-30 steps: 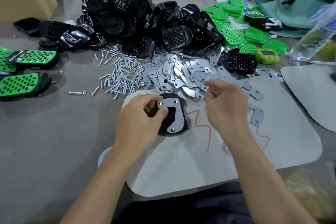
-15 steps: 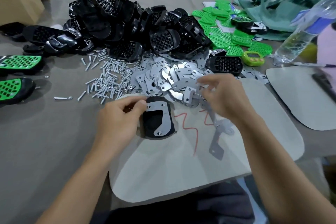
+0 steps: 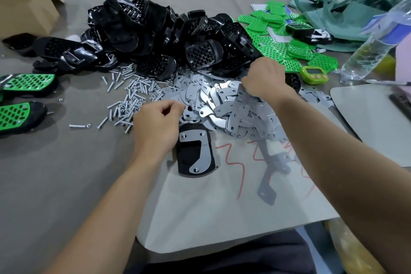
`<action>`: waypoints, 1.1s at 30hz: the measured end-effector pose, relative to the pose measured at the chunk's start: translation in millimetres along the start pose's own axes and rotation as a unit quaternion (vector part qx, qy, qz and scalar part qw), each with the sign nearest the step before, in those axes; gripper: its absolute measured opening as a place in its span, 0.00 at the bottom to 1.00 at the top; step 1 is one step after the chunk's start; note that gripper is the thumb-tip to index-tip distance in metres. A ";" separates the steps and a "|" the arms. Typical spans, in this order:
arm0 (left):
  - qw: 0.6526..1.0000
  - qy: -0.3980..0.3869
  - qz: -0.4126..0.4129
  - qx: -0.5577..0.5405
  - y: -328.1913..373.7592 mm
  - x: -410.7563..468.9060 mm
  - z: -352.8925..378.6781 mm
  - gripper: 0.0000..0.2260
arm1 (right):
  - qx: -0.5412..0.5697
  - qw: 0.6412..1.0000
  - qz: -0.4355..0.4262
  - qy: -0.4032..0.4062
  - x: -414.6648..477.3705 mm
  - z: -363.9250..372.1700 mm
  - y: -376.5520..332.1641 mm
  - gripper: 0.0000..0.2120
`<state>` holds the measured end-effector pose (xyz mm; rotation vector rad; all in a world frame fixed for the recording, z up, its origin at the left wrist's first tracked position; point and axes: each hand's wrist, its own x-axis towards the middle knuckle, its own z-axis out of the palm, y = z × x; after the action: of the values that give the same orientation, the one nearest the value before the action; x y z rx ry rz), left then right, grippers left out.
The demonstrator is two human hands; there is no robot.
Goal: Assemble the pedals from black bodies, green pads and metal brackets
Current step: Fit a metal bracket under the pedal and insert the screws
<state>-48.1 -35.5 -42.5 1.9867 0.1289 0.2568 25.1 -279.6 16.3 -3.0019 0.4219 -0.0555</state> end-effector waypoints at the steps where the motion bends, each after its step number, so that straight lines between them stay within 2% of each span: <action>1: 1.000 -0.002 0.004 0.007 -0.5 -0.7 0.2 0.05 | -0.004 1.000 -0.007 -0.007 0.2 -1.0 -2.5 0.14; 4: 1.000 -0.006 0.013 0.019 -1.0 0.2 -1.2 0.05 | -0.012 0.997 -0.062 -0.037 -2.2 1.1 -3.7 0.04; 6: 0.999 -0.006 0.023 0.025 -1.4 0.5 -0.9 0.05 | 0.043 0.992 -0.094 -0.067 -3.6 2.2 4.3 0.13; 8: 0.999 -0.004 0.029 0.026 -1.3 0.5 -0.4 0.04 | 0.141 0.984 -0.082 -0.075 -1.1 -3.3 14.5 0.20; 11: 0.999 -0.001 0.033 0.030 0.1 1.0 0.0 0.08 | 0.278 0.958 -0.033 -0.066 4.7 -13.1 24.2 0.18; 15: 0.999 -0.003 0.029 0.030 0.0 1.3 0.6 0.06 | 0.407 0.910 -0.013 -0.077 -1.2 -20.8 29.1 0.16; 17: 0.999 -0.005 0.025 0.032 -0.5 2.0 0.4 0.04 | 0.456 0.883 -0.046 -0.100 -4.6 -27.9 28.9 0.16; 20: 0.999 -0.011 0.021 0.036 0.2 1.6 0.2 0.04 | 0.528 0.797 -0.145 -0.257 -12.1 -32.8 15.1 0.25; 21: 0.999 -0.011 0.018 0.032 1.3 0.9 -0.2 0.04 | 0.535 0.783 -0.155 -0.277 -11.4 -31.7 9.3 0.27; 22: 0.999 -0.010 0.016 0.029 2.1 0.3 -0.5 0.04 | 0.518 0.802 -0.152 -0.255 -10.3 -30.5 3.8 0.26; 23: 0.999 -0.008 0.016 0.026 2.6 -0.6 -1.2 0.04 | 0.478 0.846 -0.135 -0.194 -8.5 -31.3 -1.4 0.22; 25: 1.000 0.005 0.014 0.017 4.6 -2.7 -2.5 0.04 | 0.329 0.941 -0.075 -0.035 -4.9 -34.7 -5.4 0.17; 26: 1.000 0.016 0.010 0.008 6.1 -2.1 -3.5 0.05 | 0.251 0.967 -0.051 0.014 -3.9 -35.6 -6.0 0.17; 28: 0.999 0.049 0.000 0.001 7.6 -1.2 -4.5 0.07 | 0.167 0.983 -0.031 0.071 -7.8 -36.9 -9.6 0.19; 30: 0.997 0.076 -0.006 0.004 9.2 0.5 -5.1 0.08 | 0.159 0.978 -0.071 0.111 -12.7 -42.2 -23.0 0.19; 33: 0.995 0.099 -0.021 -0.001 9.4 3.1 -7.1 0.07 | 0.159 0.973 -0.162 0.035 -3.7 -44.5 -59.2 0.17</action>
<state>-46.9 -32.5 -30.7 1.9520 0.2975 0.4260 35.4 -226.7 67.1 -2.7227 -0.0716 -0.2338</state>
